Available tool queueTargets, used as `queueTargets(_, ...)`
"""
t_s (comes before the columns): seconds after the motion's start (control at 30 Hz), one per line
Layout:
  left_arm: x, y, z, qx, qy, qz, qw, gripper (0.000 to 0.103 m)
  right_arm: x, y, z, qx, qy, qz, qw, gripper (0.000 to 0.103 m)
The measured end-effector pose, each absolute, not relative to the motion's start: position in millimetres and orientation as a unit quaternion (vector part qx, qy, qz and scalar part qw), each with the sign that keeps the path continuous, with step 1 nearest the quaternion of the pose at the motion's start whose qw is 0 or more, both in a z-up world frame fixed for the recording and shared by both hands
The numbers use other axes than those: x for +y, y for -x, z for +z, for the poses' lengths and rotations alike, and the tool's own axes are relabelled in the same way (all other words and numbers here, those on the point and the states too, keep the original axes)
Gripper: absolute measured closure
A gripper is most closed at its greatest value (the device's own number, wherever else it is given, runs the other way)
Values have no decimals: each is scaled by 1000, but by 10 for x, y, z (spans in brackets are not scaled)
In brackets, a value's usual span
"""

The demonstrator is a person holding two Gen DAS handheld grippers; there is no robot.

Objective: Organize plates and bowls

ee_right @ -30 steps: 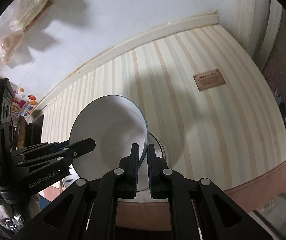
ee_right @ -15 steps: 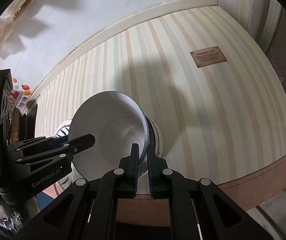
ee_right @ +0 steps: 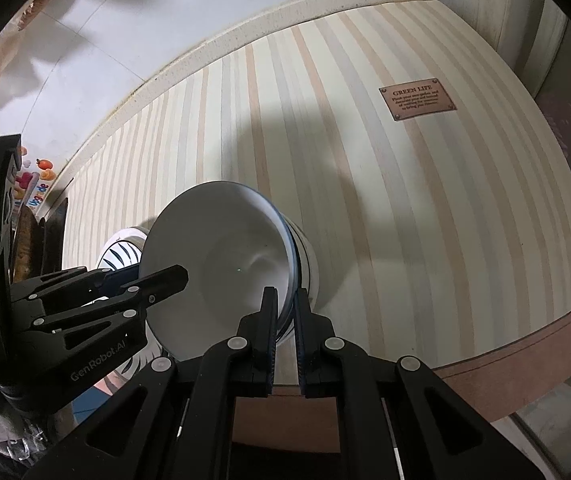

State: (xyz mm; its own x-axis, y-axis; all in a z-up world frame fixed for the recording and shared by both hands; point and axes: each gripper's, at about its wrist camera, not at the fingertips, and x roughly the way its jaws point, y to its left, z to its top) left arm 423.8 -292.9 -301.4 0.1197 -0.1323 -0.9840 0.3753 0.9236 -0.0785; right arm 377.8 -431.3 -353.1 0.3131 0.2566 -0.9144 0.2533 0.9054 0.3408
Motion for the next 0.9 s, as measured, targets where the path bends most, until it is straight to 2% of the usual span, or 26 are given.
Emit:
queueTargets(0.2,-2836,-4116,-2738,629,-92,-185,749,85,-4300,-3715,-3387,584,-214,-11,783,93)
queueTargets(0.43,-2757,-3861,-2205,597,-86,-216,768,84,-4203,-3401,-2853,553,-195,-41,809,90)
queueTargets(0.5,-2747,-3811,-2070,590,-82,-222,772,84,-4174,-3303,-2676,542,-188,-51,817,82)
queueTargets(0.57,-2725,-3765,-1946,582,-79,-227,777,83,-4147,-3204,-2513,532,-180,-65,825,62)
queueTargets(0.77,-2659,-3675,-1679,564,-68,-232,790,77,-4088,-2950,-2107,507,-167,-89,841,39)
queueTargets(0.9,-2626,-3625,-1575,554,-67,-242,794,75,-4058,-2794,-1898,491,-166,-95,850,30)
